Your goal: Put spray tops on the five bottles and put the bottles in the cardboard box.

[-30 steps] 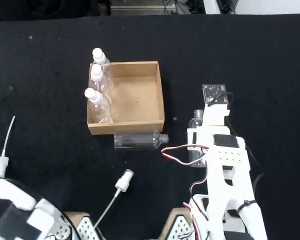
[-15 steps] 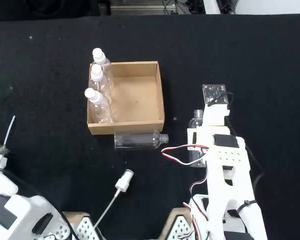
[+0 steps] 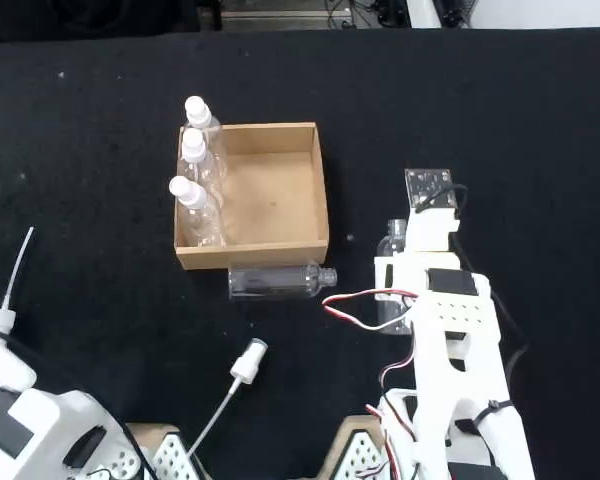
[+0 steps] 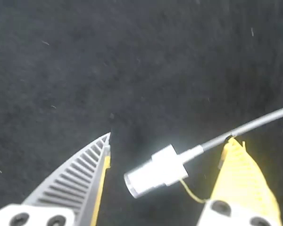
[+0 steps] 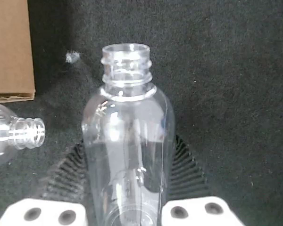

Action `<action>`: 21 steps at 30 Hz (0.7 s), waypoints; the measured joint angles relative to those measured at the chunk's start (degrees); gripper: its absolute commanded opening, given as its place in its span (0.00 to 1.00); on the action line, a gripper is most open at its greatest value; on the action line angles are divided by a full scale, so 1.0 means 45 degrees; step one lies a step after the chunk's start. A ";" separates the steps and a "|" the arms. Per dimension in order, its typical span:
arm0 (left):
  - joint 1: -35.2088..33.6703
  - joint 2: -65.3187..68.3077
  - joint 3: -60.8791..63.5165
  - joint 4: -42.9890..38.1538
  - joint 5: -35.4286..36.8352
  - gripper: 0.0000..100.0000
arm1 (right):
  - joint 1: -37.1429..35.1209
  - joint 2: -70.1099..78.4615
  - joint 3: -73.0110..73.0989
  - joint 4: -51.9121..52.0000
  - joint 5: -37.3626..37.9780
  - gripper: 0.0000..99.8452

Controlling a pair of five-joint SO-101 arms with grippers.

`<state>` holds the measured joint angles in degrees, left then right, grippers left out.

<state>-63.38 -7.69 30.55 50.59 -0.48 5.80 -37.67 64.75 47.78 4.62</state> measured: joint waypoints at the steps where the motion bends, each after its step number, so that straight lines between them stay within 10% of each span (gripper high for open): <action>1: -0.0039 0.0020 -0.0039 -0.0156 0.0020 0.34 | 0.0000 0.0000 0.0000 0.0000 0.0000 0.01; 21: 0.0625 0.2637 -0.0078 -0.0703 -0.1250 0.34 | 0.0000 0.0000 0.0000 0.0000 0.0000 0.01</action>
<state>-60.57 4.18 30.20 47.43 -6.11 5.80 -37.67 64.75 47.78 4.62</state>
